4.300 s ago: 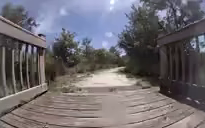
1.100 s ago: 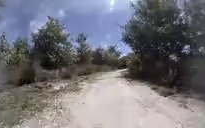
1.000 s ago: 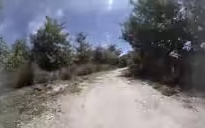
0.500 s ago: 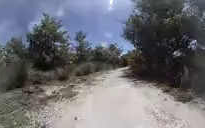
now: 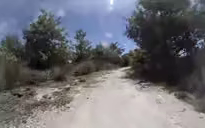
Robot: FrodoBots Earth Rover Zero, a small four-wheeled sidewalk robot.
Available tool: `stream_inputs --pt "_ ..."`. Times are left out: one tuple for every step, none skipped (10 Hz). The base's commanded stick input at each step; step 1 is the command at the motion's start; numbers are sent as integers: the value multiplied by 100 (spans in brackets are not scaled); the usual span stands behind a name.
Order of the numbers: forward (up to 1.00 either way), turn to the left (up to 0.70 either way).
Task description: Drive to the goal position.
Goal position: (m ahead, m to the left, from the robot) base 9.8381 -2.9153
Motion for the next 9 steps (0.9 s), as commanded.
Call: stream_inputs --pt "70 0" --pt "70 0" --pt "70 0" --pt "70 0" --pt "70 0" --pt "70 0" --pt "70 0" --pt "70 0" --pt "70 0"
